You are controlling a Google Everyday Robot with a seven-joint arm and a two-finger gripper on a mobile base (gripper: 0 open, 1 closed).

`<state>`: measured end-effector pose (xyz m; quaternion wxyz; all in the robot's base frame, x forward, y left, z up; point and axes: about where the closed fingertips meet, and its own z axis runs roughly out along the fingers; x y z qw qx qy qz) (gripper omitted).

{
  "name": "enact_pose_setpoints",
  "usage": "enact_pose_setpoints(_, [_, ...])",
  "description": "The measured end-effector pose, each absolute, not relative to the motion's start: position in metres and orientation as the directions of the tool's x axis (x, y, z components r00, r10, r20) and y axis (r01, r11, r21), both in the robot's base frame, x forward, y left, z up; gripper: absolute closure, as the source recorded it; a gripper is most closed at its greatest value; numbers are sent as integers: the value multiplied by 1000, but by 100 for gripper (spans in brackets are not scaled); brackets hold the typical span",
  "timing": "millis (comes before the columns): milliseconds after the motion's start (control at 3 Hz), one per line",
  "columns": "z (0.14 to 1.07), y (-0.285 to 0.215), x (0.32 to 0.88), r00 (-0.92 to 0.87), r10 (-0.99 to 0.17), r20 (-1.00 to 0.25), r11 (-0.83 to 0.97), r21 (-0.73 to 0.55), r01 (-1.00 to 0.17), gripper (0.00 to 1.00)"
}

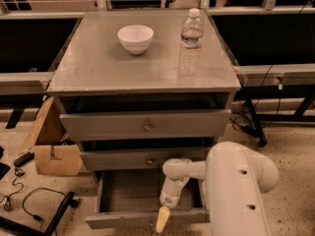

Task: Open bottom drawer

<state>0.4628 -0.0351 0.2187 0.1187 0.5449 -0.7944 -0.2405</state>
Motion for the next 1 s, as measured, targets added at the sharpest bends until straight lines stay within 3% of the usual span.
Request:
enact_pose_setpoints(333, [223, -42, 420, -393, -919, 38, 347, 555, -756, 42])
enact_pose_setpoints(667, [223, -41, 428, -393, -919, 38, 347, 555, -756, 73])
enact_pose_setpoints(1000, [223, -41, 432, -393, -919, 38, 347, 555, -756, 96])
